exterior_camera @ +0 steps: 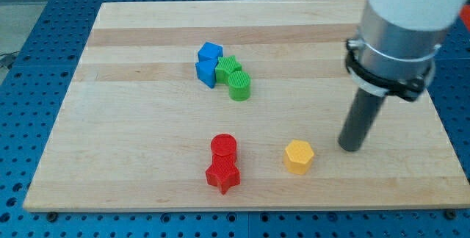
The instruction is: Place the yellow hexagon at the right side of the red circle
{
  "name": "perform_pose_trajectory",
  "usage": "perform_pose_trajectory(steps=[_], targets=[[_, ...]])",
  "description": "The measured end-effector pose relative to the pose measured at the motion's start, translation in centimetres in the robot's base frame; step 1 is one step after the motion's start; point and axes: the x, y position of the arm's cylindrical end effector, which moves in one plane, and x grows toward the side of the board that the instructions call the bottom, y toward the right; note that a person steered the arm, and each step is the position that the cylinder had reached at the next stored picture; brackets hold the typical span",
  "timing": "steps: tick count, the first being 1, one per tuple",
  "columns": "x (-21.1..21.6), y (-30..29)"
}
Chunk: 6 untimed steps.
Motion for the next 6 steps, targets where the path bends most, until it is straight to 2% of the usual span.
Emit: perform_pose_trajectory(steps=[1, 3, 4, 6], targets=[[3.7, -4.5], [3.9, -5.3], [3.9, -7.6], [6.4, -2.9]])
